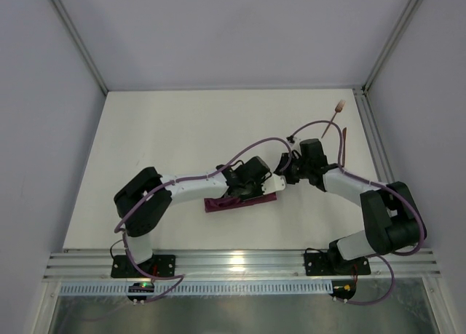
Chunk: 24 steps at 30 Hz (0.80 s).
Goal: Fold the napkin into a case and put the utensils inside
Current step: Smooth out the smaller rectangle-folded napkin at the center of the board.
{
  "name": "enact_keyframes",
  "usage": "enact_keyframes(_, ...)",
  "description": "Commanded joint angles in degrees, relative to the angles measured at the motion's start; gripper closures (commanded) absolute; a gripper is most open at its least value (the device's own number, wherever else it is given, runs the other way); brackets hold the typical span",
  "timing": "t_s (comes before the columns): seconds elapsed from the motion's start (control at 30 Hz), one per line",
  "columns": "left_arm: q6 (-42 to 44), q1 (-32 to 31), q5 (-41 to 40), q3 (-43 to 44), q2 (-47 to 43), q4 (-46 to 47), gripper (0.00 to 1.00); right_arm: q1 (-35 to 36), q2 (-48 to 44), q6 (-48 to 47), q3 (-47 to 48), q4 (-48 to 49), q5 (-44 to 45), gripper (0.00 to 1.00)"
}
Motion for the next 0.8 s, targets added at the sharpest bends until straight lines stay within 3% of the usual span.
enact_keyframes(0.0,-1.10,0.19,-1.04,-0.33,-1.08,3.00,1.00,0.23,-3.39,1.10,-1.02,1.92,-0.40,0.92)
enact_keyframes(0.13,-0.57,0.19,3.08,-0.15,-1.52,0.02,0.99,0.41,-2.87,1.63,-3.13,2.97,-0.66,0.92)
enact_keyframes(0.2,-0.31,0.19,7.73,-0.07,-2.40,-1.30,0.92,0.41,-2.78,3.12,-5.41,5.60,-0.93,0.92)
enact_keyframes(0.3,-0.05,0.10,8.54,0.72,-2.49,-3.50,0.77,0.50,-2.08,4.53,-7.09,8.68,-1.72,0.92)
enact_keyframes(0.33,0.30,0.10,8.28,1.34,-2.14,-3.94,0.61,0.50,-1.64,4.79,-7.43,9.04,-1.81,0.92)
enact_keyframes(0.43,0.49,-0.08,7.41,2.57,-0.38,-4.12,0.48,0.59,-1.20,5.06,-7.79,9.83,-1.54,0.92)
enact_keyframes(0.63,0.31,-2.01,5.90,5.47,2.70,-2.72,0.49,0.58,-1.54,4.54,-7.88,9.48,-1.63,0.84)
enact_keyframes(0.67,0.31,-2.10,6.17,5.56,2.70,-2.89,0.53,0.59,-2.24,4.18,-7.79,8.26,-1.89,0.80)
enact_keyframes(0.7,0.40,-2.10,6.34,5.30,2.52,-2.98,0.64,0.59,-2.68,3.66,-7.62,7.47,-1.98,0.76)
enact_keyframes(0.77,1.27,-2.10,8.27,4.60,2.17,-3.24,0.76,0.50,-4.09,0.85,-7.35,5.71,-2.33,0.66)
